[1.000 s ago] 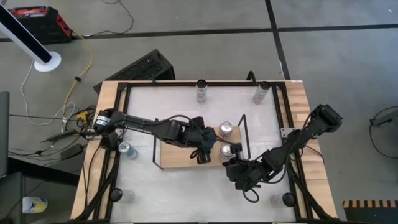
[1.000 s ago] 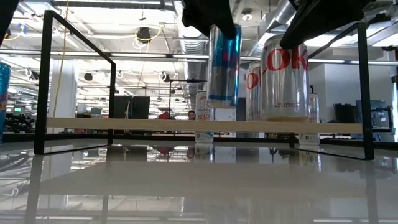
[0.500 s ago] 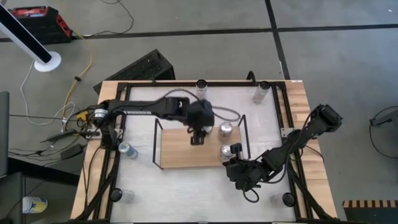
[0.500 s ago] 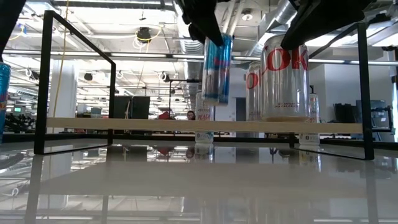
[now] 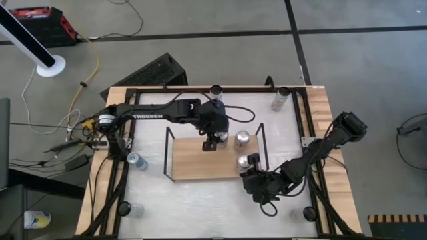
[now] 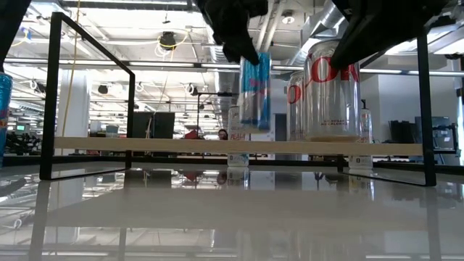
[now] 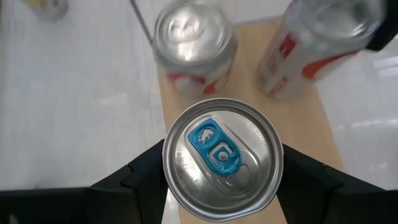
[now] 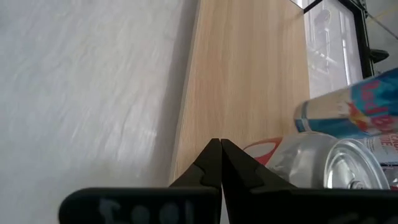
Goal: Place canned beverage on shelf
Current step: Put the bottom blue soda can on the shelf
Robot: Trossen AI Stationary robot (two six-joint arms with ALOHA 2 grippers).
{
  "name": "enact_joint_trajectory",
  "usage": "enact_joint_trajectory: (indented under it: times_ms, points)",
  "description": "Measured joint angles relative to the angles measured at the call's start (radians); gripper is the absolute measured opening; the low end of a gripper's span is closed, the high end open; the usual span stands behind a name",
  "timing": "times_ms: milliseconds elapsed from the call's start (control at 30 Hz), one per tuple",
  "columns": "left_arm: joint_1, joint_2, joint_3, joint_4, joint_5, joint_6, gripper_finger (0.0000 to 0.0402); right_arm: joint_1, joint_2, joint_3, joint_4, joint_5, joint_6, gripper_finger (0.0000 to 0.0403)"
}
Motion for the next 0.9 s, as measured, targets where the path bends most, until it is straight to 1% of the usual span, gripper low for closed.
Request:
enact_joint_trajectory:
  times_ms: [533,700,800,900]
  points:
    - [0.035,-0.003,-0.004,-0.020,0.028,0.017,0.0218,0.000,0.000,0.000,0.001,0.000,0.000,0.0024]
    - [0.035,-0.001,-0.056,0.002,0.024,0.024,0.0218,-0.002,0.000,0.000,0.000,0.000,0.000,0.0024]
    - [0.035,-0.001,-0.064,0.028,0.021,0.024,0.0218,-0.002,0.000,0.000,0.001,0.000,0.000,0.0024]
    - [0.035,-0.001,-0.065,0.019,0.019,0.023,0.0218,-0.002,0.000,0.000,0.002,0.000,0.000,0.0024]
